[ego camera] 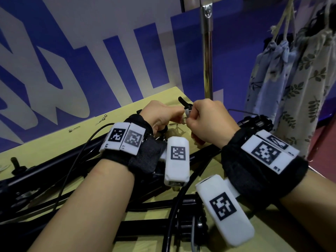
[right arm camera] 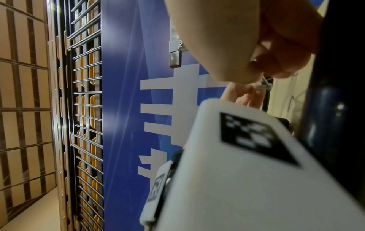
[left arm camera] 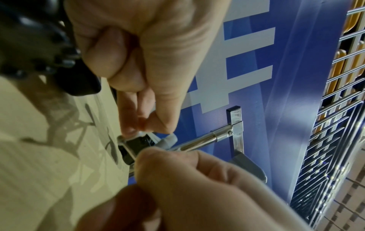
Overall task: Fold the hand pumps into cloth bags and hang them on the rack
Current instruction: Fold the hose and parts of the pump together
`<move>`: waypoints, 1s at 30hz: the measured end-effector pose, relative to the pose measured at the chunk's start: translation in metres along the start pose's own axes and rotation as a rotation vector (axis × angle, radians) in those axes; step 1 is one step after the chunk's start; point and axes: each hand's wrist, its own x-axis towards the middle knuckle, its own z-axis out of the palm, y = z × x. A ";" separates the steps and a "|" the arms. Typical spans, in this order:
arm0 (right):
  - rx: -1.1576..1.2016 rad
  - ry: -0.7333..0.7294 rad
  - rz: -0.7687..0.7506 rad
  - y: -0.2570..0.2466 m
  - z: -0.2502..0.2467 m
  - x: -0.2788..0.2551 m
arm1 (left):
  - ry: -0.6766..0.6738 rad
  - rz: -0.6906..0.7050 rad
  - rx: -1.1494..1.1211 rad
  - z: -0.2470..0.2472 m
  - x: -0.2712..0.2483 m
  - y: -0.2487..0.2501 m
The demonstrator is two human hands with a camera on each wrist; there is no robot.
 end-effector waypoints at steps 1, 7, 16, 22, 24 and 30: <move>0.013 -0.010 0.015 0.001 0.001 0.000 | 0.001 0.001 0.002 0.000 0.000 0.000; 0.089 -0.055 0.099 0.002 0.003 0.000 | -0.012 0.000 -0.018 0.000 0.001 -0.002; 0.152 0.172 -0.026 0.006 0.003 0.007 | 0.030 0.077 -0.046 -0.001 0.002 0.001; 0.177 0.236 -0.046 0.014 -0.005 0.010 | 0.035 0.060 -0.053 -0.001 0.001 0.003; 0.160 0.248 -0.066 0.013 -0.009 0.010 | 0.014 0.043 -0.080 -0.001 0.000 0.005; 0.240 0.416 -0.077 0.014 -0.009 0.013 | 0.039 0.115 -0.147 0.000 0.002 0.004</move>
